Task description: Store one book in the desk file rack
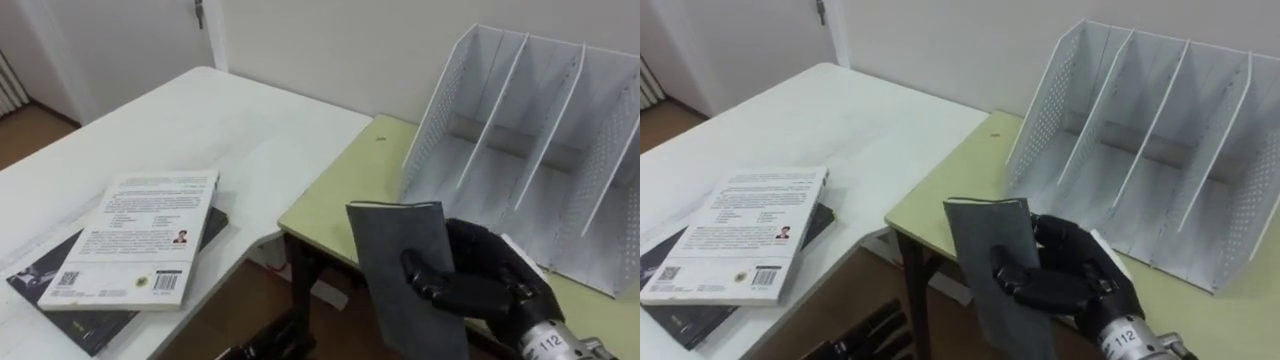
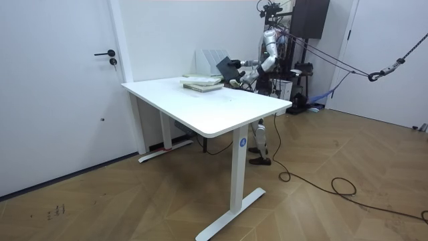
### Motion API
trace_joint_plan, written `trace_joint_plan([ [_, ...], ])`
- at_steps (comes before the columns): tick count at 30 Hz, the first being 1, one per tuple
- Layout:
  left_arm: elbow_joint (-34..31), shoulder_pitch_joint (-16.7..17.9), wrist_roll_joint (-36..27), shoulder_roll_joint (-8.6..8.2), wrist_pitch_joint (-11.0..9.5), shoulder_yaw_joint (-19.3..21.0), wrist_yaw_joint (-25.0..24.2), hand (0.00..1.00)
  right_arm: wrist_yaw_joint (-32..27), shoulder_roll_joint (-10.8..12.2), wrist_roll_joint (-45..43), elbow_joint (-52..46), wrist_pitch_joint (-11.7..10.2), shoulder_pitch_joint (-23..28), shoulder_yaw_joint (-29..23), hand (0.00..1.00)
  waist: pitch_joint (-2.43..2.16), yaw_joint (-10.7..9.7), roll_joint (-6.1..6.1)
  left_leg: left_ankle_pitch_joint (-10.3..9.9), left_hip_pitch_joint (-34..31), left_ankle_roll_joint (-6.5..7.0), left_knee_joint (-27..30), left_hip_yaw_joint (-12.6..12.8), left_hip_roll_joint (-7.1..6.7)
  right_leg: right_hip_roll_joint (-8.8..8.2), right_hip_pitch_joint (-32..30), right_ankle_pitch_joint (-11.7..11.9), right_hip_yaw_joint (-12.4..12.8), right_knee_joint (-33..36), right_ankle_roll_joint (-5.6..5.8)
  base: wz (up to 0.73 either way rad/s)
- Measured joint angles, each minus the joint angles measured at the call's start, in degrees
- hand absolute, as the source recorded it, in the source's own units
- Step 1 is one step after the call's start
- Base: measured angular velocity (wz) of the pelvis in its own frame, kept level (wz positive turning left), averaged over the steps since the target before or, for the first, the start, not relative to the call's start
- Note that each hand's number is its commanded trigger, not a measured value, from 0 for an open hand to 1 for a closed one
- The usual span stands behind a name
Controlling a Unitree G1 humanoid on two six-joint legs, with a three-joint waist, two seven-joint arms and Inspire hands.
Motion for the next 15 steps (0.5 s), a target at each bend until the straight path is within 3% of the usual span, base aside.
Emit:
trace_joint_plan([
  [4,3.8,0.1,2.1,-1.31,-0.6,-0.1,0.5,0.00,-5.5,0.9,-6.5,-4.6,-1.3,-1.0,0.0,1.00,-0.04,-0.2,0.04,0.0,-0.5,0.00,-0.2,0.6,-0.01,0.03,-1.1,0.0,0.4,0.5,0.03,-0.09],
  [8,6.8,0.3,2.1,-2.33,-0.9,-0.1,1.5,0.00,-12.1,2.0,-11.1,-6.1,-4.8,-1.4,0.0,1.00,-0.19,0.3,0.06,0.0,-0.8,0.01,-0.2,0.9,-0.04,0.06,-1.6,0.0,0.8,0.9,0.09,-0.04],
  [11,11.0,0.3,4.4,-3.09,-0.9,0.0,3.0,0.00,-17.0,2.0,-16.4,-6.1,-4.8,-2.2,-0.2,1.00,-0.24,0.2,0.08,0.0,-0.9,0.00,-0.5,0.9,0.00,0.15,-1.8,0.0,0.7,0.9,0.09,0.00],
  [15,15.4,1.5,4.8,-4.55,-1.4,0.0,4.0,0.00,-22.8,2.0,-18.3,-6.2,-5.4,-3.4,-1.8,1.00,-0.75,0.1,0.40,0.0,-0.8,0.00,-0.6,1.0,-0.01,0.30,-1.4,0.0,0.6,0.7,0.06,0.00],
])
